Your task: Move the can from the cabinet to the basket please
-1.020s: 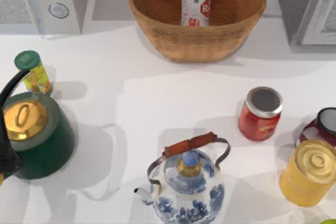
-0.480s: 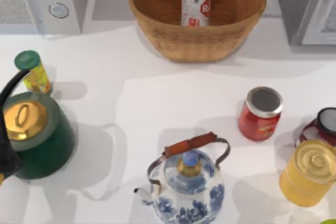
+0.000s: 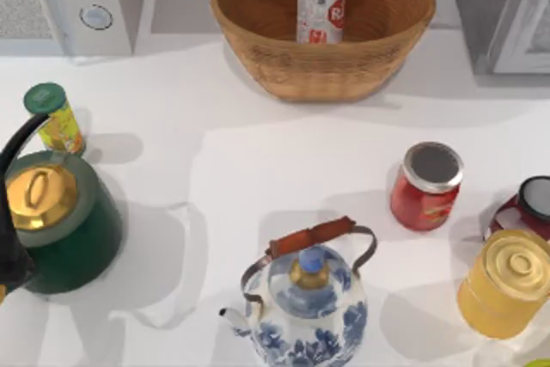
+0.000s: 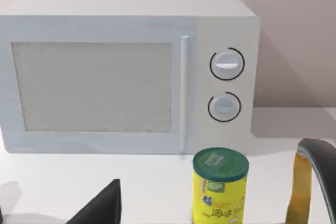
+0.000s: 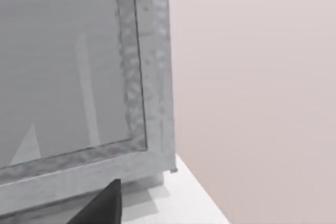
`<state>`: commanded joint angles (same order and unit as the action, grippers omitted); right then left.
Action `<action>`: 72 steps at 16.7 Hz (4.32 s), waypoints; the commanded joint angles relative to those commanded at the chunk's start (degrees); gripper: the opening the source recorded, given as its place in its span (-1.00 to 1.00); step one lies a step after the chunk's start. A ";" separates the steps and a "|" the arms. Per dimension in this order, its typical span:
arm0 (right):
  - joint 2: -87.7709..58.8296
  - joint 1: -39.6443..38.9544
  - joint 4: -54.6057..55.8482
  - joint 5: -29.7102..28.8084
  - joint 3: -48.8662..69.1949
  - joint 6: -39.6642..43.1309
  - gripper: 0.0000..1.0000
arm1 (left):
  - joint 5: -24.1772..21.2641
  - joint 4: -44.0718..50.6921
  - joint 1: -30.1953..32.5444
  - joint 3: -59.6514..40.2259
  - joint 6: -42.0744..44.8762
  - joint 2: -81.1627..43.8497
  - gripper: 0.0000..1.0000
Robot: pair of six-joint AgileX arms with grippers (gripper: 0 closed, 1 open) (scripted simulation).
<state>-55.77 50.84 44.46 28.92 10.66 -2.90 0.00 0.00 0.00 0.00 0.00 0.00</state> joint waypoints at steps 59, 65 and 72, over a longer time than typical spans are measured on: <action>-21.88 -25.07 -68.17 -3.93 91.01 1.17 1.00 | 0.00 0.00 0.00 0.00 0.00 0.00 1.00; -20.40 -55.96 -69.15 -34.69 90.05 1.49 1.00 | 0.00 0.00 0.00 0.00 0.00 0.00 1.00; -18.33 -75.76 -69.55 -54.46 88.07 1.81 1.00 | 0.00 0.00 0.00 0.00 0.00 0.00 1.00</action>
<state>-74.11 -24.92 -25.09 -25.54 98.73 -1.09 0.00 0.00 0.00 0.00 0.00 0.00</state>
